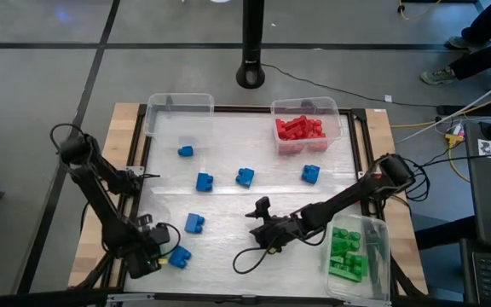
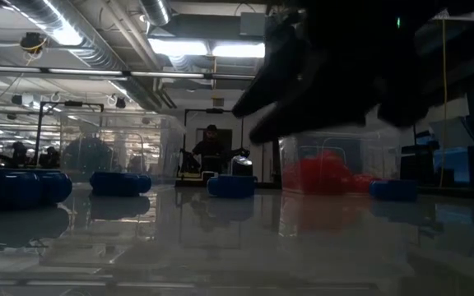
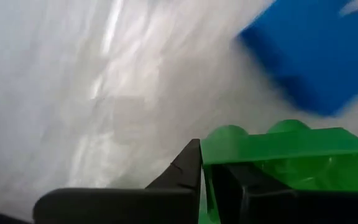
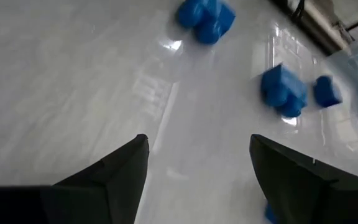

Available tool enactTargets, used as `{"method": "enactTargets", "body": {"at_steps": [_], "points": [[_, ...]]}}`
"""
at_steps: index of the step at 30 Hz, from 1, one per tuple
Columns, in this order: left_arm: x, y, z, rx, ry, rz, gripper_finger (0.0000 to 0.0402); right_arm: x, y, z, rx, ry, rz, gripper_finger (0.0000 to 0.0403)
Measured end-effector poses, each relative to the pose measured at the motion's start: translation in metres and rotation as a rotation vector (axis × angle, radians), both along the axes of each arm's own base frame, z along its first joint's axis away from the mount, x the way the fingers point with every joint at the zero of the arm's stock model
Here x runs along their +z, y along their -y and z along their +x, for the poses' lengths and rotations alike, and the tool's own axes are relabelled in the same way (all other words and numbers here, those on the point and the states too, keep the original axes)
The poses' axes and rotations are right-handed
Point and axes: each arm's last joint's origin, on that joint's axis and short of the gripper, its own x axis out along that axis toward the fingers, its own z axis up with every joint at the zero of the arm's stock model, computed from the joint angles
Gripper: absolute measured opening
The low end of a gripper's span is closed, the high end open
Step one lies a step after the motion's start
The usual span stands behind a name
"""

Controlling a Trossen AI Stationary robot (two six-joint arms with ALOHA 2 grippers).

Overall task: Sort blocks
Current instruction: Put the green game piece into the bottom right transparent bin

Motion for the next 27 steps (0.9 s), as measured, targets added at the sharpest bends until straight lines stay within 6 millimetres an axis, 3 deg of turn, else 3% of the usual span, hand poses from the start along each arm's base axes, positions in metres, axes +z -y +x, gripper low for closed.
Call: {"method": "enactTargets", "body": {"at_steps": [7, 12, 19, 27], "points": [[0.065, -0.01, 0.005, 0.008, 0.415, -0.042, 0.0011, 0.026, 0.0, 0.001, 0.076, 0.111, -0.076, 0.0277], [0.094, -0.023, 0.012, -0.062, 0.693, 0.045, 0.0006, 0.04, -0.006, 0.013, 0.186, 0.305, -0.208, 0.0277], [0.111, -0.035, 0.048, -0.097, 0.857, 0.139, 0.0013, 0.053, -0.014, 0.031, 0.27, 0.644, -0.344, 0.0277], [0.127, -0.05, 0.08, -0.044, 0.993, 0.145, 0.0007, 0.056, -0.025, 0.051, 0.308, 0.69, -0.414, 0.0277]]}}
